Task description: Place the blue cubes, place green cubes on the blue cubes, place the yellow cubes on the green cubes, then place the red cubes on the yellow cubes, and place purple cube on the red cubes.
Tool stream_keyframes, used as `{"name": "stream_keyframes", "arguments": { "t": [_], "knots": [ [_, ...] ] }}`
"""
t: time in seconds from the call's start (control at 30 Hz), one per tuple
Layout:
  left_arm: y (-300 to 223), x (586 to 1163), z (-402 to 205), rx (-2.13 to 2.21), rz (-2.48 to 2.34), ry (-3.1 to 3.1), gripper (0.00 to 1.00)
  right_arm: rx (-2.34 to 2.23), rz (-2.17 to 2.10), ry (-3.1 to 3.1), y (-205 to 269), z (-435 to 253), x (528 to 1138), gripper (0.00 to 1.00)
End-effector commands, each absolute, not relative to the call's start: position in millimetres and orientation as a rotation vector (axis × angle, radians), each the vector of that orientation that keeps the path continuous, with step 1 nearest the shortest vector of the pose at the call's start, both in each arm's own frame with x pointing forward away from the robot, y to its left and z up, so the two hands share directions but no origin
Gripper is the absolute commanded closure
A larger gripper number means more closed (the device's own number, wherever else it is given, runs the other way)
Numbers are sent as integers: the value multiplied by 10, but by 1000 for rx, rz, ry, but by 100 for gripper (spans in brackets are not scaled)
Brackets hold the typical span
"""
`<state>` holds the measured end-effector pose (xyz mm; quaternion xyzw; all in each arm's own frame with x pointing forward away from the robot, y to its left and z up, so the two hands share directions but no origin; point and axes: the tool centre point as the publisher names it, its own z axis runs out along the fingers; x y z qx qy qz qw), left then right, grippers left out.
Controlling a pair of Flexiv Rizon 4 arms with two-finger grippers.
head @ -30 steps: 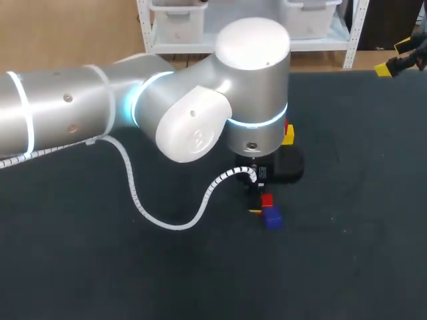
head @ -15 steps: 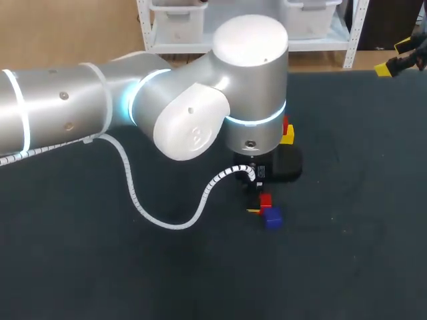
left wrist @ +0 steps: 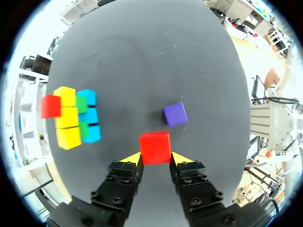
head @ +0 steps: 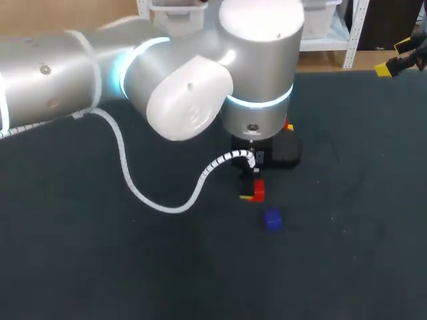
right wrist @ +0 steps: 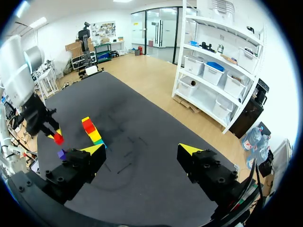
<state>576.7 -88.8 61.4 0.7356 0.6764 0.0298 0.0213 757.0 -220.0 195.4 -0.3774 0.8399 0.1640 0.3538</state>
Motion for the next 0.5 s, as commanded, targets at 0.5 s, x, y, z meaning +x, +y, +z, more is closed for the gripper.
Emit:
{"name": "stream_keyframes", "arguments": {
  "t": [0.5],
  "knots": [
    [-636, 6273, 1369, 2129, 317, 2081, 100, -978, 430, 2169, -2203, 1947, 7585, 0]
  ]
}}
